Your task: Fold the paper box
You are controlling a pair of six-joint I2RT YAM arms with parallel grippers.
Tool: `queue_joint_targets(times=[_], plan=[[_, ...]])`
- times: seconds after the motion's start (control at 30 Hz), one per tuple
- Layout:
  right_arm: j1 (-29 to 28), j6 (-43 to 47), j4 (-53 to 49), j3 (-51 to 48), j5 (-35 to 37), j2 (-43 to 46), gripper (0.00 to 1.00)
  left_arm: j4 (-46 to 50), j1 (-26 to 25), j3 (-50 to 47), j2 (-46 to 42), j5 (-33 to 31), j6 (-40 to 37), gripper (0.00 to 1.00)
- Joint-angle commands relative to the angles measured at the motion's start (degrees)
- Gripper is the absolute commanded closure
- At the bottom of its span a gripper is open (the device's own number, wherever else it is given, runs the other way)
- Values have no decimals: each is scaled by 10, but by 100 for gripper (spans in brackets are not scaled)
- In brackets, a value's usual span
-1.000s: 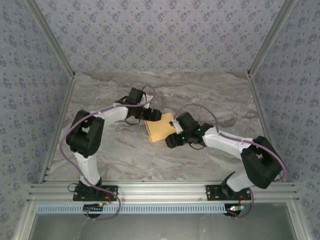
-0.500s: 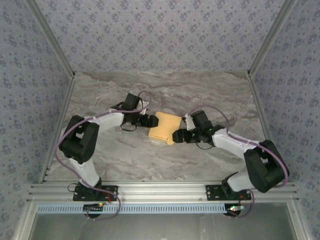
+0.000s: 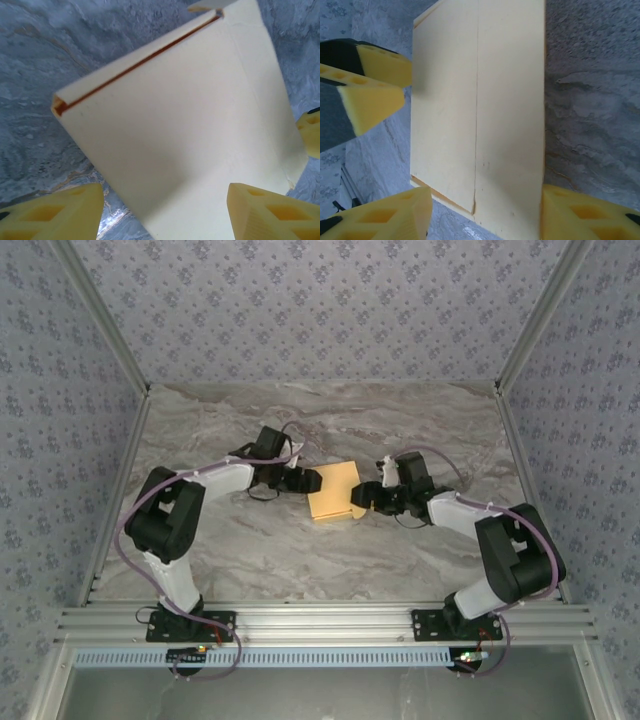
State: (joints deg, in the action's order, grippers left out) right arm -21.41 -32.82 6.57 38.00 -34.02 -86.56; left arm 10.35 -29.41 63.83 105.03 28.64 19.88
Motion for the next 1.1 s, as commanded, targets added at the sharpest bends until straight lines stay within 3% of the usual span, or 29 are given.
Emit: queue_joint_targets(times=[0.0,0.23,0.5,0.67,0.9,1.07], plan=[[-8,-15,27,-9,-33,-8,44,-7,-5,17,8,10,10,34],[-12,-2,0,-25,-20,4,41,26,2,36,4,-43,-13,28],[41,24,-16,6,-49,-11,36,11,-2,19,5,-23,-7,29],[48,24,1,35,-55,-64,45,-11,-6,0,7,-19,10,34],[52,6,43,52,-74,-122,67,-22,-6,-6,20,-15,19,43],[48,-14,82,43,-94,-137,73,-30,-6,-11,24,-16,22,47]])
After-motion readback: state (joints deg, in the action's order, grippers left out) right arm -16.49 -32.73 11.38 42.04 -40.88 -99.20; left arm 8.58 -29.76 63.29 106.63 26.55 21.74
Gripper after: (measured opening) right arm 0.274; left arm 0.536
